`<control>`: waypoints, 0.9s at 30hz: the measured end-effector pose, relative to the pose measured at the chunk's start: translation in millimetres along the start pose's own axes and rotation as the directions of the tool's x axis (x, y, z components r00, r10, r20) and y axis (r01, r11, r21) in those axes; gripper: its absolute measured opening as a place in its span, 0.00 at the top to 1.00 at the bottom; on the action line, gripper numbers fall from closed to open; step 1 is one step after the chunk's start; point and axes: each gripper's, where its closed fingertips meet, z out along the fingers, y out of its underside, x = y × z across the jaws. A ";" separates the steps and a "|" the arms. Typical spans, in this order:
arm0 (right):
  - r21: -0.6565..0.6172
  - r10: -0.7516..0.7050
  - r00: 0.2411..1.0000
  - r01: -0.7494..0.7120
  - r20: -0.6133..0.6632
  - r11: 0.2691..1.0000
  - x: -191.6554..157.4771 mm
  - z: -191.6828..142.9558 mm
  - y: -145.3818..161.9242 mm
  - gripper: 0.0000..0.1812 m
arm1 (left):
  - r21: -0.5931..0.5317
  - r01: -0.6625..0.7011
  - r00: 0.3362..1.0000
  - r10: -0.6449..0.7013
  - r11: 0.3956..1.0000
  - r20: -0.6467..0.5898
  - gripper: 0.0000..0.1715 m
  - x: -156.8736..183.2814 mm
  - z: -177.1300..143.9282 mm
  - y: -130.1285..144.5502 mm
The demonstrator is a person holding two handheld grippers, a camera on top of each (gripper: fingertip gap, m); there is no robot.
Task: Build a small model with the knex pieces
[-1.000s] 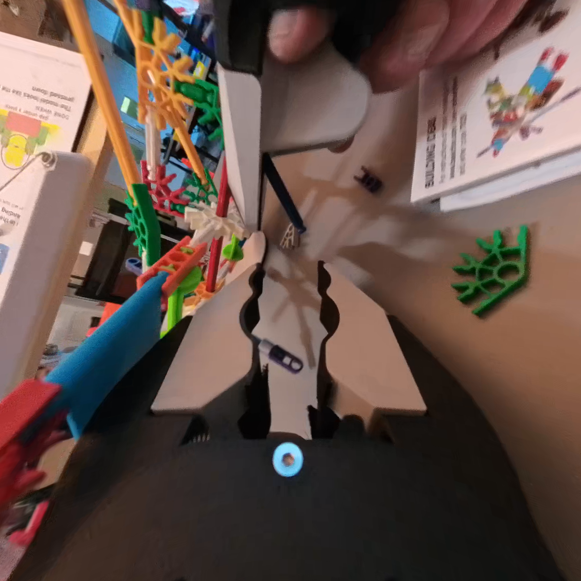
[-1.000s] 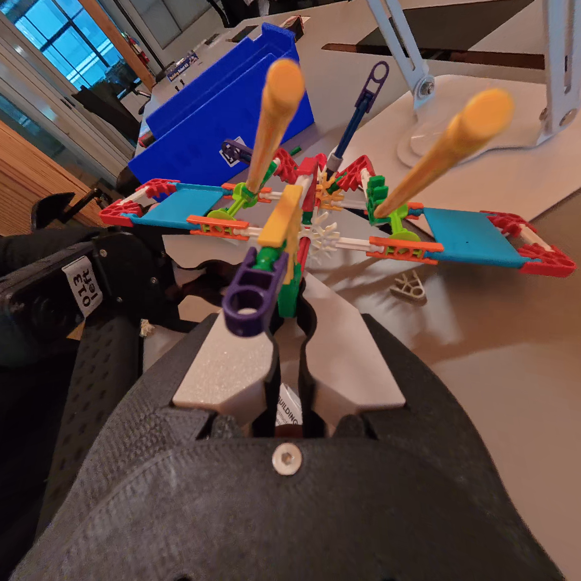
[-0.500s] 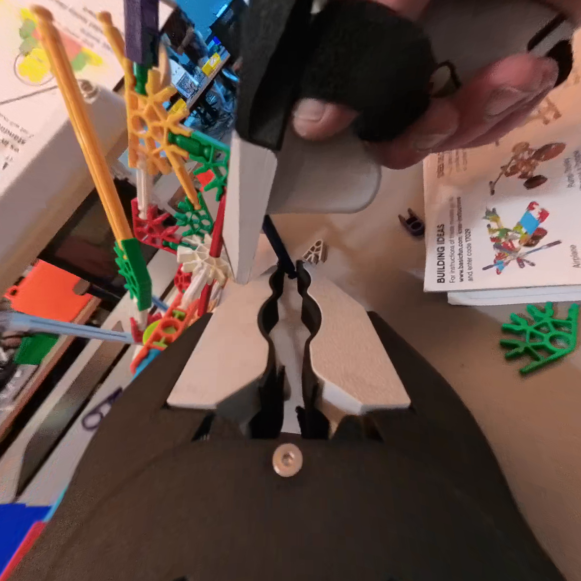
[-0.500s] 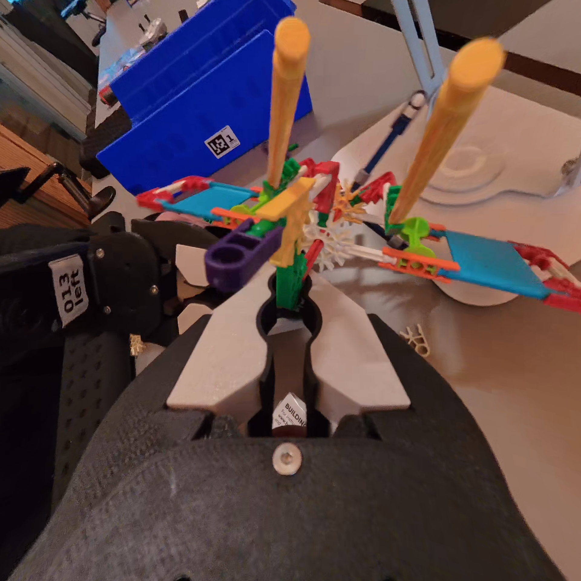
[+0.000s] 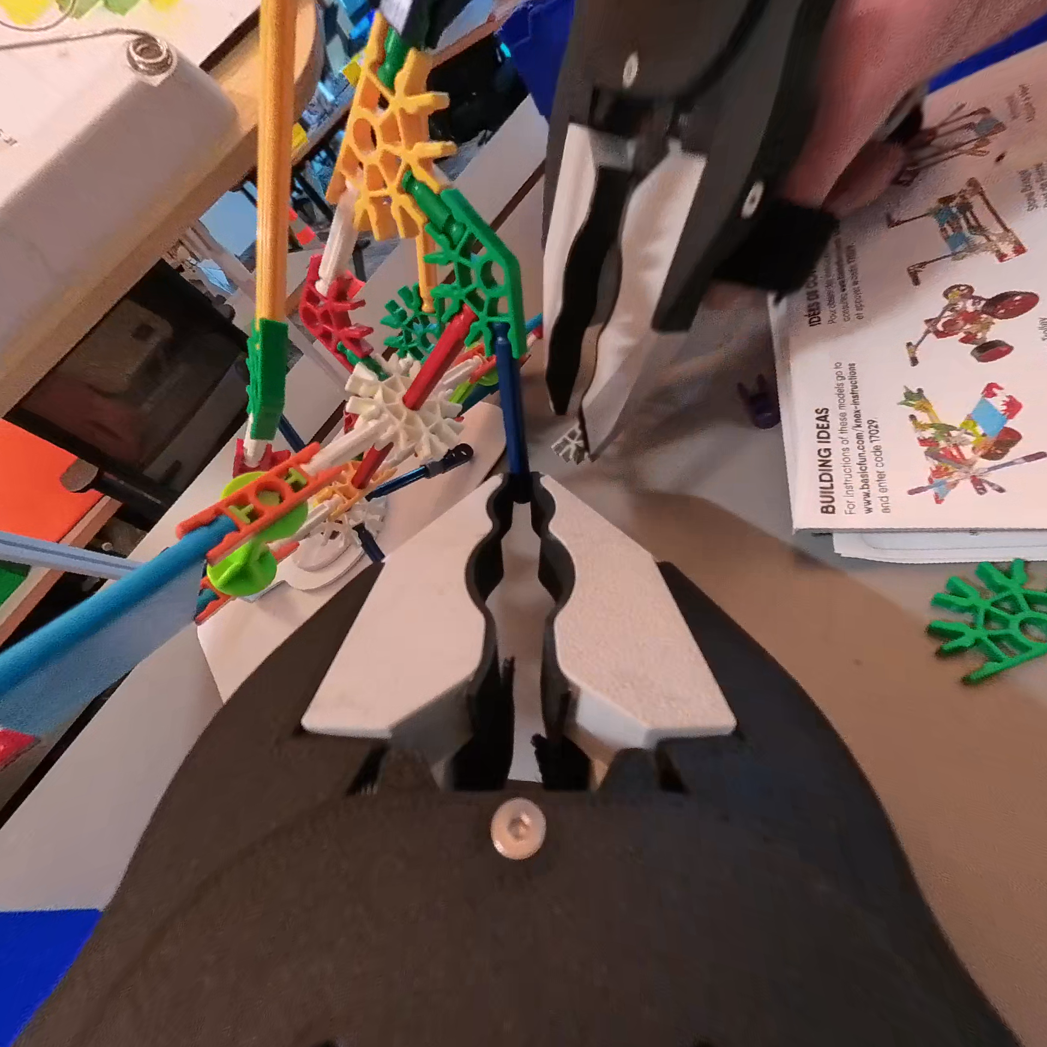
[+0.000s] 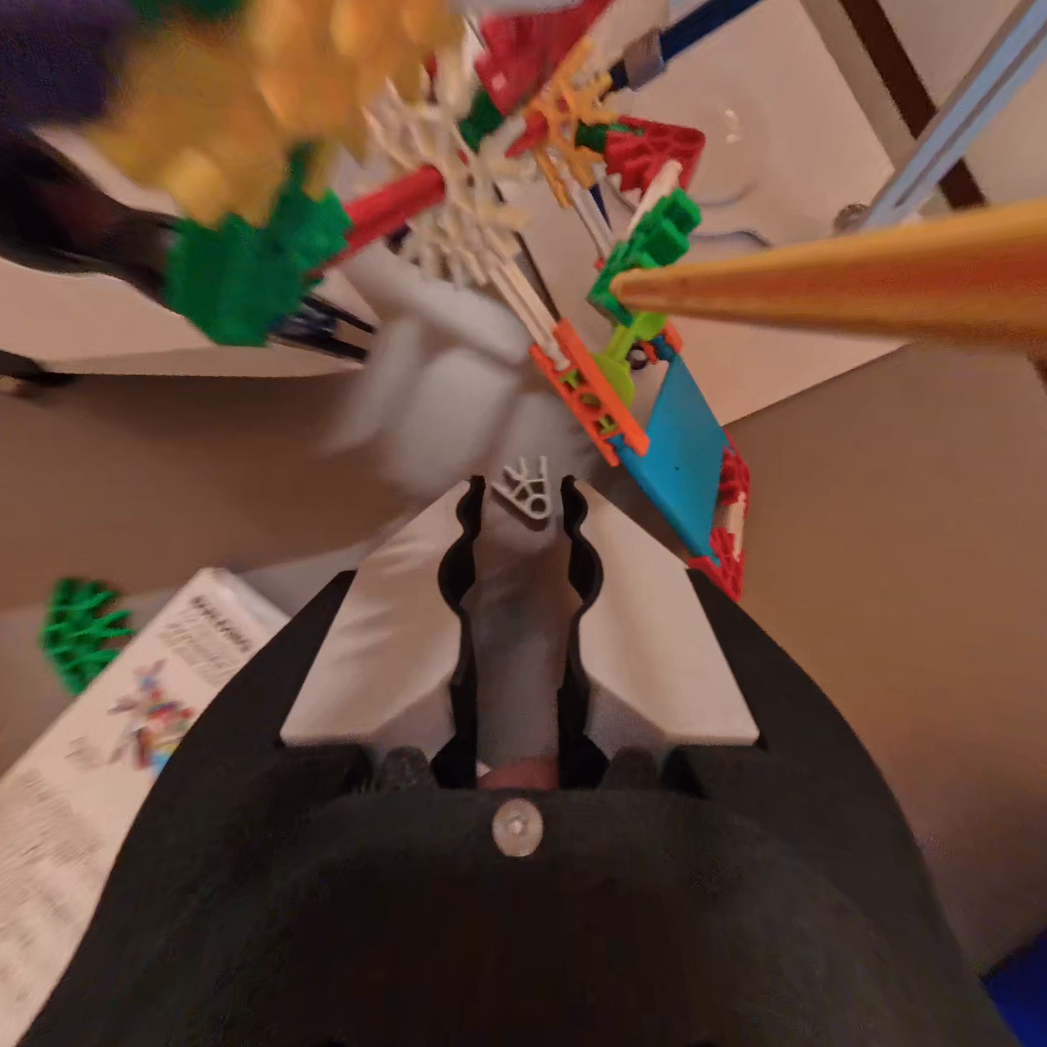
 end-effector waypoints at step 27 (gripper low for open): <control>0.073 -0.436 0.841 0.480 -0.320 0.874 -42.7 -14.6 -15.4 0.94 | 0.028 -0.042 0.989 0.046 0.999 -0.142 0.98 24.5 2.8 -1.3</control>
